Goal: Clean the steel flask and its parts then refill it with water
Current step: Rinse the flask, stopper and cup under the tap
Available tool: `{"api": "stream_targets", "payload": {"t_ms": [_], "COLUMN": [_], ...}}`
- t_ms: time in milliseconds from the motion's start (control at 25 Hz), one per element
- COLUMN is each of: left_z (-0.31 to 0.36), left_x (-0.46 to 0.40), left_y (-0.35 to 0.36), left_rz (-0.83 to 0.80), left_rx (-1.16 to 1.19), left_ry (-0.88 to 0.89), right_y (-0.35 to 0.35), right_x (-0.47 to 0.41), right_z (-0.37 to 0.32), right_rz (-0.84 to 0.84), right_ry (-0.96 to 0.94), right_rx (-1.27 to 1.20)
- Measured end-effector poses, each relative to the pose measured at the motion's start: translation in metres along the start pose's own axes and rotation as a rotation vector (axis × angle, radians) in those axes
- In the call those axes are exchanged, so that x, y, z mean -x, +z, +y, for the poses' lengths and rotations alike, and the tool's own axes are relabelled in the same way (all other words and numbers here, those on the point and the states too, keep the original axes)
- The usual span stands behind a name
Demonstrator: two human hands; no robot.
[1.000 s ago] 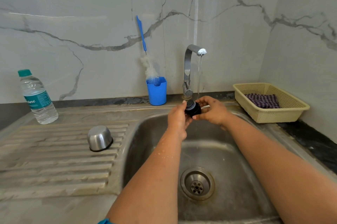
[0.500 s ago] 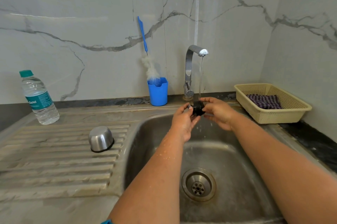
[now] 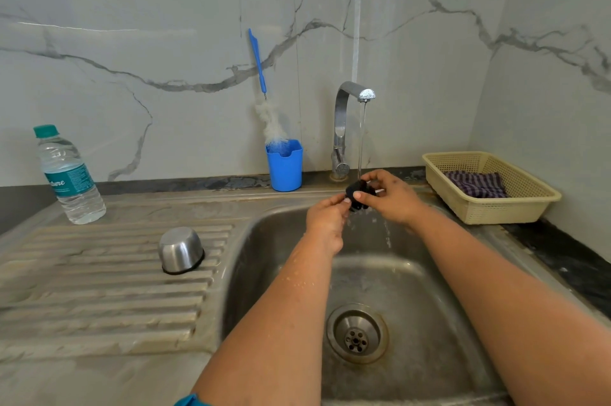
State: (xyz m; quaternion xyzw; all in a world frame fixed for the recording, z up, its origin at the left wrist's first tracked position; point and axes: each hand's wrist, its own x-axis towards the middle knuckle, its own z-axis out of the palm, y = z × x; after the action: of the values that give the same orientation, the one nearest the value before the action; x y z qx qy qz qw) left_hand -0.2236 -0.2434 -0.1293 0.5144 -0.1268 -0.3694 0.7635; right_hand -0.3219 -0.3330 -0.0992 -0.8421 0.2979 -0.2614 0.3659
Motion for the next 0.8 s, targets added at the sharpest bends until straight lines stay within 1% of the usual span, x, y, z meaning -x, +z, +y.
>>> {"api": "stream_targets", "payload": {"t_ms": [120, 200, 280, 360, 440, 480, 560, 640, 720, 800], "left_z": [0.001, 0.003, 0.0, -0.006, -0.007, -0.006, -0.003, -0.002, -0.002, -0.001], "left_x": [-0.004, -0.003, -0.002, -0.001, 0.001, 0.001, 0.001, 0.002, 0.002, 0.004], "left_y": [-0.004, -0.006, -0.005, -0.001, 0.001, 0.001, 0.0, 0.0, 0.0, -0.001], "left_rz": [0.133, 0.129, 0.087, 0.056, 0.046, 0.035, 0.004, -0.017, -0.029, -0.052], "left_rx": [0.059, 0.02, -0.106, -0.255, -0.291, -0.25, -0.116, -0.027, -0.001, 0.007], "left_ry": [-0.012, -0.062, -0.016, 0.127, 0.196, 0.183, 0.076, -0.019, -0.04, -0.047], "right_y": [-0.002, -0.002, -0.002, -0.001, 0.001, 0.002, 0.005, 0.003, -0.001, -0.005], "right_x": [-0.001, -0.001, -0.002, -0.001, -0.004, -0.006, -0.004, -0.002, 0.001, 0.002], "right_z": [-0.004, -0.004, -0.003, -0.002, -0.003, -0.003, -0.003, -0.001, 0.0, 0.002], "right_rz": [-0.096, -0.104, -0.033, 0.046, 0.081, 0.078, 0.033, -0.057, -0.145, -0.161], "right_ry": [-0.098, -0.143, -0.1, 0.041, 0.144, 0.176, 0.194, 0.162, 0.152, 0.169], "right_rx": [-0.06, 0.006, 0.13, 0.13, 0.044, -0.019, -0.154, -0.233, -0.339, -0.475]}}
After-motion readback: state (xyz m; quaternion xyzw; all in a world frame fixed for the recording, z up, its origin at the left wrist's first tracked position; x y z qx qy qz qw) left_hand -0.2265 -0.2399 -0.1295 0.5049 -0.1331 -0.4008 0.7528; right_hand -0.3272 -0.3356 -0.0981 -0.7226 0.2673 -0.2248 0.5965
